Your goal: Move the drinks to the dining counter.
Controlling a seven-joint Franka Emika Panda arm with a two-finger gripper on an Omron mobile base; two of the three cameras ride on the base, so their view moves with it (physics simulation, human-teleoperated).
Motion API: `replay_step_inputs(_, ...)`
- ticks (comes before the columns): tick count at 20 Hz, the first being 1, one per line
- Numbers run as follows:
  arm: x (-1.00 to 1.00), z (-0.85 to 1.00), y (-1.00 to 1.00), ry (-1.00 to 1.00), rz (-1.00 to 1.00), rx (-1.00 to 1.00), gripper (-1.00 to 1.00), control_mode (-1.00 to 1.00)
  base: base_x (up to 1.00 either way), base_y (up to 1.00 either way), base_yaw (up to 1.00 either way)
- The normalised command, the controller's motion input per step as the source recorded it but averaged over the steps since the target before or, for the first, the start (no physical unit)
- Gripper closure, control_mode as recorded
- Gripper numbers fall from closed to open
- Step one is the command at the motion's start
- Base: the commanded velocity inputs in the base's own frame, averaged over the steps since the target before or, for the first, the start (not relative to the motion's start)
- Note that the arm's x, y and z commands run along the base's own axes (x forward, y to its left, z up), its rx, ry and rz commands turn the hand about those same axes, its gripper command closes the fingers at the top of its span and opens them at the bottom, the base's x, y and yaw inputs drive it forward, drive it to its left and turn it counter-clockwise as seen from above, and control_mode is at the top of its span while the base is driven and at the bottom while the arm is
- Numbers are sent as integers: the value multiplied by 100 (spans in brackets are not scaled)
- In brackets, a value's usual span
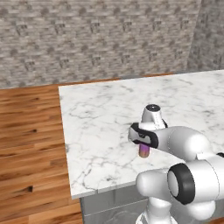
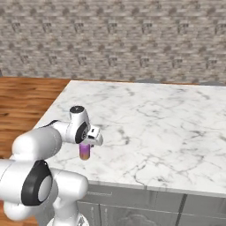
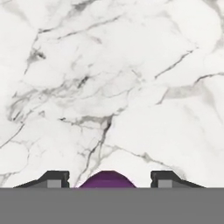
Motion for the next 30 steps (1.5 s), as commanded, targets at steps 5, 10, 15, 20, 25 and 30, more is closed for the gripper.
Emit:
replay_step_inputs(5,-28,0,-16,-5,0,0,-100,-100,0,0,0)
replay_step_inputs(10,-8,6,-5,-11,0,0,-100,-100,0,0,0)
replay_step_inputs(15,0,48,5,-8,0,-2,-100,-100,0,0,0)
replay_step_inputs(20,21,69,32,-3,6,-13,-100,-100,0,0,0)
replay_step_inputs(25,-16,58,7,0,20,-10,-100,-100,0,0,0)
replay_step_inputs(30,-61,9,30,-21,27,-3,-100,-100,0,0,0)
